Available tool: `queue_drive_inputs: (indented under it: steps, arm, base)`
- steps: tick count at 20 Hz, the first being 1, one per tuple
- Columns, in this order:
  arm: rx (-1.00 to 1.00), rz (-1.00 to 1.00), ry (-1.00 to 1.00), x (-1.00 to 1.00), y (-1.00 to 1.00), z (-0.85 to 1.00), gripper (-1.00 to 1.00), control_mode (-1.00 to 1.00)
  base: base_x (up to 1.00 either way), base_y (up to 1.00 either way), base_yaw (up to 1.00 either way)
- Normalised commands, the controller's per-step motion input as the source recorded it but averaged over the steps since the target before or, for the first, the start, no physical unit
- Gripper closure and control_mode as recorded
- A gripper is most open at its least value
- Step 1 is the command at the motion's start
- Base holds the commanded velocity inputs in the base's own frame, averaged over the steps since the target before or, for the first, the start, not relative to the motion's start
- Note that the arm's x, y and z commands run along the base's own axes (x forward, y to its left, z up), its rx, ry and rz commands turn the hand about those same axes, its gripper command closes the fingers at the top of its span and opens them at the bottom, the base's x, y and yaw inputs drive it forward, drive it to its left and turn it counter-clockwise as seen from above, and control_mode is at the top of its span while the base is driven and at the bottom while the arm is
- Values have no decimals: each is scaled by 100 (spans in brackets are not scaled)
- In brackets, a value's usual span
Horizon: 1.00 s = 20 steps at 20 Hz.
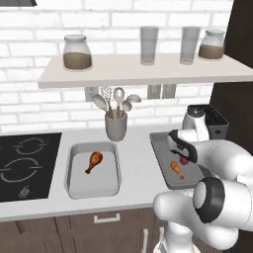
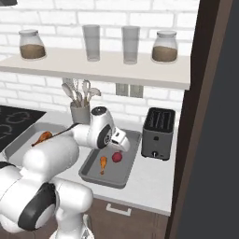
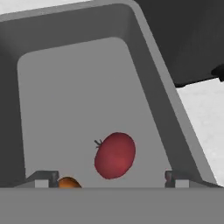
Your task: Place one tomato and one chicken drumstick in each tupperware on the nearby counter, to pack two identical lunches.
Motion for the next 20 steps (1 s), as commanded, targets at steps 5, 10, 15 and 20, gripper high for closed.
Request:
queue_drive_inputs:
  steps: [5, 10, 15, 20]
  arm:
    - [0, 0, 6, -93, 15, 41, -100, -100]
    - [0, 3, -11, -100, 23, 60, -100, -100]
    - [-7, 9, -6, -100, 56, 60, -100, -100]
    - [-17, 25, -6, -100, 61, 0, -100, -100]
  base:
    - [0, 0, 0]
    - [0, 0, 0]
    - [0, 0, 0]
    - [0, 0, 0]
